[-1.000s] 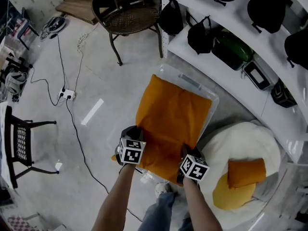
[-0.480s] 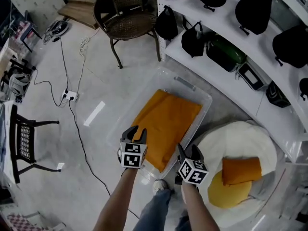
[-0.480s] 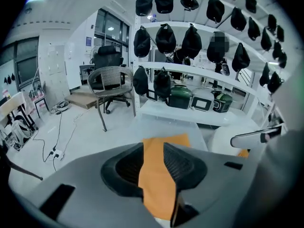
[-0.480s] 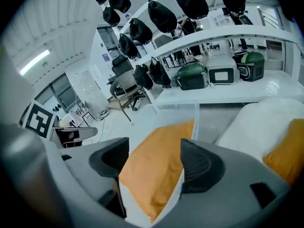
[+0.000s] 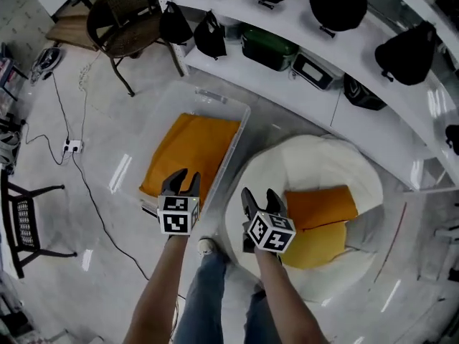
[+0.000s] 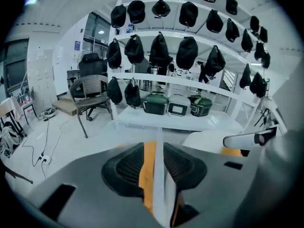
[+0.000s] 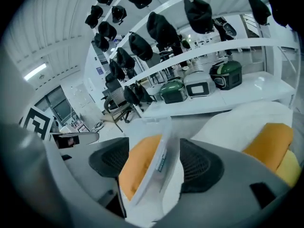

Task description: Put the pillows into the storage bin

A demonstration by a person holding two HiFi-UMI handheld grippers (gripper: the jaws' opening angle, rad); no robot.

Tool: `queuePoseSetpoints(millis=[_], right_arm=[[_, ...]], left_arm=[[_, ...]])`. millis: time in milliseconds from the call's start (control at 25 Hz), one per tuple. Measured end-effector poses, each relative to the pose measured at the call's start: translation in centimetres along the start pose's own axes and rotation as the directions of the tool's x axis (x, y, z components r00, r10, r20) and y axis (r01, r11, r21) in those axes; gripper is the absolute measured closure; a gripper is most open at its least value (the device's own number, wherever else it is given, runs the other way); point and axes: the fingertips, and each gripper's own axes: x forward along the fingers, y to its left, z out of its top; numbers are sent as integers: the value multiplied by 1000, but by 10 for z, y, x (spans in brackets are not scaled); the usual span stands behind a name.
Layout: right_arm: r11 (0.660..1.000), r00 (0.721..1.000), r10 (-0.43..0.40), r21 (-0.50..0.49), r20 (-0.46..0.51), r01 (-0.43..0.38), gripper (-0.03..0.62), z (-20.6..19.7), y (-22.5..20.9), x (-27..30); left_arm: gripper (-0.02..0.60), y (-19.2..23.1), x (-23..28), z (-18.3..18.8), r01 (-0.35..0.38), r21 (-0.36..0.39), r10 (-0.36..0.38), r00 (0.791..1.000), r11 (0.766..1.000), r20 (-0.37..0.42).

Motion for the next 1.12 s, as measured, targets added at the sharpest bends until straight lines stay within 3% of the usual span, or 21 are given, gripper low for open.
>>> queuePoseSetpoints(millis=[400,640,840,1120], right_arm=[[992,991,-118,57,62,114,275,11,-204,-158],[983,983,-165,89,76,159,275,10,-300,-229],[972,976,-203,135,84,191,275,5,-344,-252],[949,966,-254,208,55,238,275,-27,-381,-237]], left_arm=[[449,-259,1,-12,156,57,-155,988,986,-28],[439,-378,-1,-25,235,72,-231,971,969,-62],[425,-435,6,-27,293,123,-284,955,948,-83],[397,-459,54,-45,381,145,-359,920,913,-155]])
